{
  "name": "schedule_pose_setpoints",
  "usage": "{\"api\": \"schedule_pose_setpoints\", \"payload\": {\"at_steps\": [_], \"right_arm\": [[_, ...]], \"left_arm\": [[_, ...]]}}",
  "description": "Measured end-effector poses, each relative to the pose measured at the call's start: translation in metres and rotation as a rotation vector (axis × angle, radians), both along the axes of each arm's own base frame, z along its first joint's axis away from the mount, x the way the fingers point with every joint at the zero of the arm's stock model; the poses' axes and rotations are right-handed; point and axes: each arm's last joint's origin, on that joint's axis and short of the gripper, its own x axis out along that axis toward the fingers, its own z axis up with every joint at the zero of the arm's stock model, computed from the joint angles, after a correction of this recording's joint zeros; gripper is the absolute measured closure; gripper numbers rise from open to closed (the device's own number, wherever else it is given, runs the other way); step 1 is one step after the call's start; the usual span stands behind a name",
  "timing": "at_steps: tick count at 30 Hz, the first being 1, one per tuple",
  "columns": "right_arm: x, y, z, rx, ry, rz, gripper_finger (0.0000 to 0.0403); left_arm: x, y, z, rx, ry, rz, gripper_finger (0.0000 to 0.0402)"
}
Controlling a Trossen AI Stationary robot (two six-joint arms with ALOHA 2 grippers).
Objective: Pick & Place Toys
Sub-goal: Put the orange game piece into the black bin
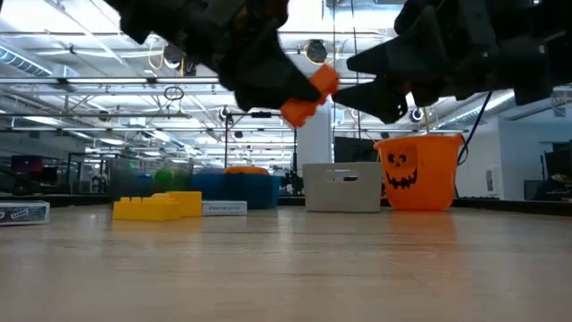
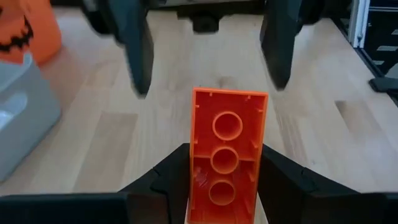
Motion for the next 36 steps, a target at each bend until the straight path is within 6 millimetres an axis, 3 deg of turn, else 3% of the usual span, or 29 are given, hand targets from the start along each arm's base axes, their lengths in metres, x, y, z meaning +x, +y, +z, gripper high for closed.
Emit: {"api": "schedule_pose_setpoints", "payload": {"at_steps": [8, 17, 25, 30, 36], "right_arm": [[0.000, 0.000, 0.002, 0.010, -0.016, 0.002, 0.0055], [0.000, 0.000, 0.000, -0.001, 0.004, 0.002, 0.0055], [0.000, -0.002, -0.001, -0.061, 0.008, -0.034, 0.0055], [0.000, -0.002, -0.002, -0.059, 0.017, -0.049, 0.0055], [0.000, -0.002, -0.003, -0.051, 0.027, -0.047, 0.0055]], "left_arm": [[0.028, 0.002, 0.000, 0.052, -0.016, -0.014, 0.0242], [0.033, 0.003, -0.002, 0.090, 0.009, -0.029, 0.0241], [0.000, 0.014, 0.017, 0.133, 0.224, 0.051, 0.0241], [-0.036, 0.023, 0.032, 0.183, 0.423, 0.163, 0.0241], [-0.081, 0.053, 0.047, 0.256, 0.654, 0.432, 0.0241]]}}
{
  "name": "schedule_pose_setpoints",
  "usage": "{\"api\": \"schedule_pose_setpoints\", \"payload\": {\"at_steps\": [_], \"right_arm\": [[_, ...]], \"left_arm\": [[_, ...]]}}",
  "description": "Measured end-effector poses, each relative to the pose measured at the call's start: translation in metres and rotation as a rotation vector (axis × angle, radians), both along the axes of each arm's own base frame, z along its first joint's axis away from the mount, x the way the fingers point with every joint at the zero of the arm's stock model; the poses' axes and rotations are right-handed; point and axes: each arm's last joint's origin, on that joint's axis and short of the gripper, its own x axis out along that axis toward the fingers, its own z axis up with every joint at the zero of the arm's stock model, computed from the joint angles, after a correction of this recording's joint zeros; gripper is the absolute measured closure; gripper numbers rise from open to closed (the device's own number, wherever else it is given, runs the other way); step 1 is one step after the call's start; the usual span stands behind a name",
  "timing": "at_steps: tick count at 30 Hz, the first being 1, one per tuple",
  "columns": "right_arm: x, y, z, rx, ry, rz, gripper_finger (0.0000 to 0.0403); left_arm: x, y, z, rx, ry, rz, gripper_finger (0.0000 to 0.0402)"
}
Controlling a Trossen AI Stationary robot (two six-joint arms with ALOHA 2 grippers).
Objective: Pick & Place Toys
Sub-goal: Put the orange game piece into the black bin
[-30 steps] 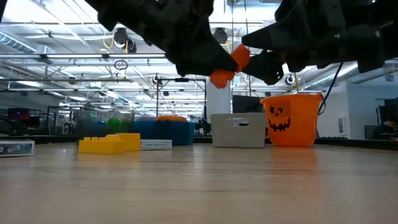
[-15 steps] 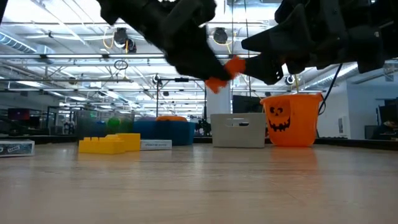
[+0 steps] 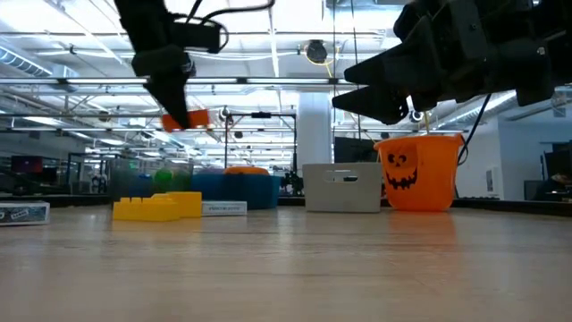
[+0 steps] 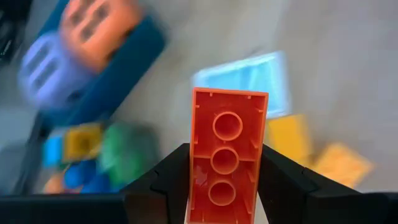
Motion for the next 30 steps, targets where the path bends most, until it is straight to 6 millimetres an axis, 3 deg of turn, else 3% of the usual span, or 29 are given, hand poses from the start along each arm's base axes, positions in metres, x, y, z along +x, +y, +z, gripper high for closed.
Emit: {"api": "schedule_pose_setpoints", "payload": {"at_steps": [9, 19, 25, 30], "right_arm": [[0.000, 0.000, -0.002, 0.014, 0.025, -0.002, 0.0055], [-0.001, 0.000, -0.006, 0.004, 0.063, 0.000, 0.0055], [-0.001, 0.000, -0.008, 0.000, 0.077, 0.000, 0.0055], [-0.001, 0.000, -0.008, 0.002, 0.079, 0.003, 0.0055]], "left_arm": [[-0.031, 0.063, 0.018, -0.003, 0.066, 0.226, 0.0241], [-0.054, 0.131, 0.018, -0.086, 0.098, 0.388, 0.0241], [-0.066, 0.160, 0.018, -0.122, 0.045, 0.482, 0.0241], [-0.072, 0.174, 0.006, -0.148, -0.013, 0.508, 0.0241]]}}
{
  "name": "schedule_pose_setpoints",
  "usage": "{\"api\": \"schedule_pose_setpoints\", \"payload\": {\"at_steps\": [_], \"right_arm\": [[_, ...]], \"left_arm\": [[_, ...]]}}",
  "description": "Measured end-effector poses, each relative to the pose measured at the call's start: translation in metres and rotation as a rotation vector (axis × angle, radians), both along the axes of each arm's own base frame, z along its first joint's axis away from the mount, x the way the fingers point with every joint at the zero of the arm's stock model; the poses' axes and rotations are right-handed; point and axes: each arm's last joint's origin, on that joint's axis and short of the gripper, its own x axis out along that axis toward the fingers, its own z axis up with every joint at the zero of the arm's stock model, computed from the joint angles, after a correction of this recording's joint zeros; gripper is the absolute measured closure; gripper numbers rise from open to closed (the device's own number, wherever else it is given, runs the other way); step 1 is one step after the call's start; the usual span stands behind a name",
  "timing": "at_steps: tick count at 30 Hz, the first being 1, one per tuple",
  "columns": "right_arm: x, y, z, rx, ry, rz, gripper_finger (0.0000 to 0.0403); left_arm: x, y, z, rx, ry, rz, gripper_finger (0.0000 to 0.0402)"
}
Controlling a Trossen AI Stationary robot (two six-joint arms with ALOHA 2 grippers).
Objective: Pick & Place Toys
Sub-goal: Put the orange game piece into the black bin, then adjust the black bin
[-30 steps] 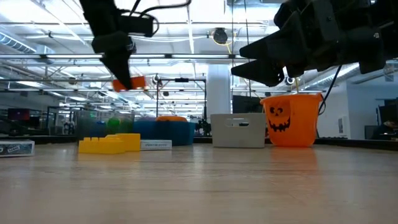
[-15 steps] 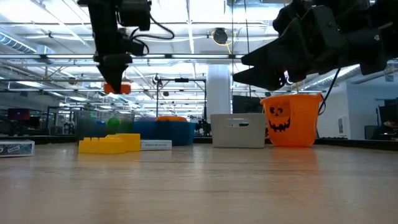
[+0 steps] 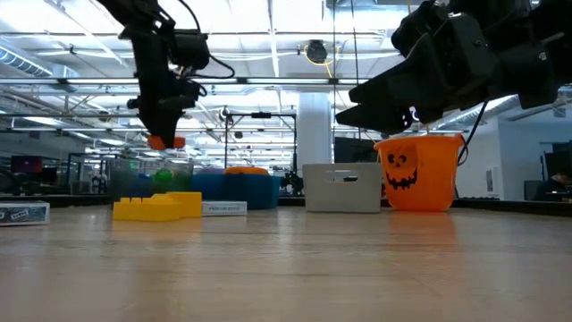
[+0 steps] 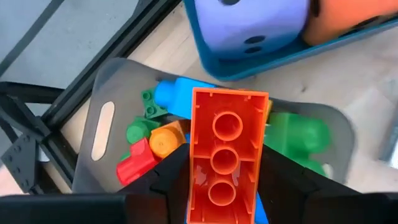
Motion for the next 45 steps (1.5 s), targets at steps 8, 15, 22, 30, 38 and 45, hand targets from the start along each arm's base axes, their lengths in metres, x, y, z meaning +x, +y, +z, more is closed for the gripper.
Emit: {"api": "schedule_pose_setpoints", "payload": {"at_steps": [8, 15, 22, 30, 38, 45], "right_arm": [[0.000, 0.000, -0.001, 0.020, 0.009, -0.004, 0.0055], [0.000, 0.000, -0.001, 0.019, 0.009, -0.003, 0.0055], [0.000, 0.000, -0.001, 0.018, 0.009, -0.004, 0.0055], [0.000, 0.000, -0.001, 0.018, 0.009, -0.005, 0.0055], [0.000, 0.000, -0.001, 0.016, 0.015, -0.006, 0.0055], [0.000, 0.000, -0.002, 0.015, 0.016, -0.006, 0.0055]], "left_arm": [[-0.018, 0.016, -0.018, -0.010, 0.010, 0.114, 0.0241], [-0.024, 0.026, -0.032, 0.060, -0.034, 0.204, 0.0240], [-0.030, 0.029, -0.038, 0.120, 0.002, 0.264, 0.0240], [-0.031, 0.030, -0.039, 0.120, -0.006, 0.279, 0.0236], [-0.028, 0.032, -0.037, 0.145, -0.047, 0.293, 0.0185], [-0.028, 0.033, -0.036, 0.149, -0.057, 0.284, 0.0167]]}}
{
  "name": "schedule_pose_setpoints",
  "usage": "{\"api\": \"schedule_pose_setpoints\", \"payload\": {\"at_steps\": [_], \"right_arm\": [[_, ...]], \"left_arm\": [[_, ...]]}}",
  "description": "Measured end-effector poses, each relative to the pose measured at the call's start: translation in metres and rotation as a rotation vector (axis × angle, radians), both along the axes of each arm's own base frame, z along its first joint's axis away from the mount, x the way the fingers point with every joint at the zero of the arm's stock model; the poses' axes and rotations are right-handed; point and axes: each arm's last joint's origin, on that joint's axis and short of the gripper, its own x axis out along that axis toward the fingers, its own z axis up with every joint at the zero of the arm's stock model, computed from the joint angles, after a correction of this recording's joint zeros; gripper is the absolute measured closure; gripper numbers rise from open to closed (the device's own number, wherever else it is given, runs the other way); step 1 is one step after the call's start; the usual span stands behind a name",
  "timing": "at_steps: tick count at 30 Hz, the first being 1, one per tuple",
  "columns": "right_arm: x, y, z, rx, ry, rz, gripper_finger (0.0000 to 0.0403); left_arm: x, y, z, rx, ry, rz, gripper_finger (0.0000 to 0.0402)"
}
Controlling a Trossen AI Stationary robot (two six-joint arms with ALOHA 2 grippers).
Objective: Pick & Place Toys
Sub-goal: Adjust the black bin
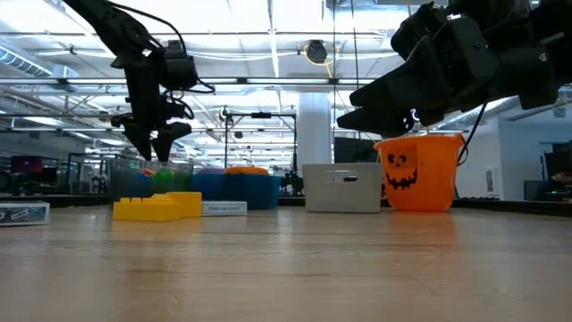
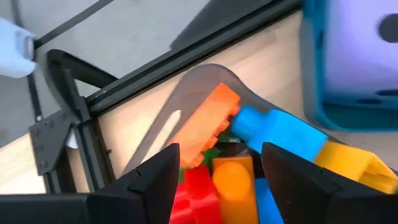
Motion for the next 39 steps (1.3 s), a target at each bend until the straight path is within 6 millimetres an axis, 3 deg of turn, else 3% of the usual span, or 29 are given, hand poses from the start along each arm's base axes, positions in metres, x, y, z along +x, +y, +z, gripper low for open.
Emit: {"api": "schedule_pose_setpoints", "payload": {"at_steps": [7, 11, 15, 20, 25, 29, 35, 39], "right_arm": [[0.000, 0.000, -0.002, -0.005, 0.019, 0.000, 0.0055], [-0.001, 0.000, -0.004, -0.007, 0.037, 0.002, 0.0055], [-0.002, 0.005, -0.005, -0.011, 0.048, 0.017, 0.0055], [-0.005, 0.011, -0.008, -0.022, 0.082, 0.044, 0.0055], [-0.008, 0.012, -0.015, -0.014, 0.153, 0.043, 0.0055], [-0.008, 0.008, -0.018, -0.005, 0.196, 0.022, 0.0055], [-0.006, 0.003, -0.017, 0.002, 0.182, 0.002, 0.0055], [-0.006, 0.003, -0.017, -0.001, 0.186, 0.002, 0.0055]], "left_arm": [[-0.003, -0.015, 0.012, -0.092, -0.054, -0.211, 0.0182], [-0.003, -0.035, 0.017, -0.192, -0.080, -0.310, 0.0191], [0.003, -0.065, 0.007, -0.213, -0.143, -0.394, 0.0198], [0.016, -0.108, -0.021, -0.156, -0.310, -0.507, 0.0201], [0.032, -0.157, -0.040, -0.105, -0.600, -0.712, 0.0202], [0.041, -0.188, -0.030, -0.012, -0.828, -0.865, 0.0202], [0.044, -0.213, -0.019, 0.168, -0.821, -0.910, 0.0202], [0.043, -0.219, -0.020, 0.146, -0.813, -0.933, 0.0202]]}}
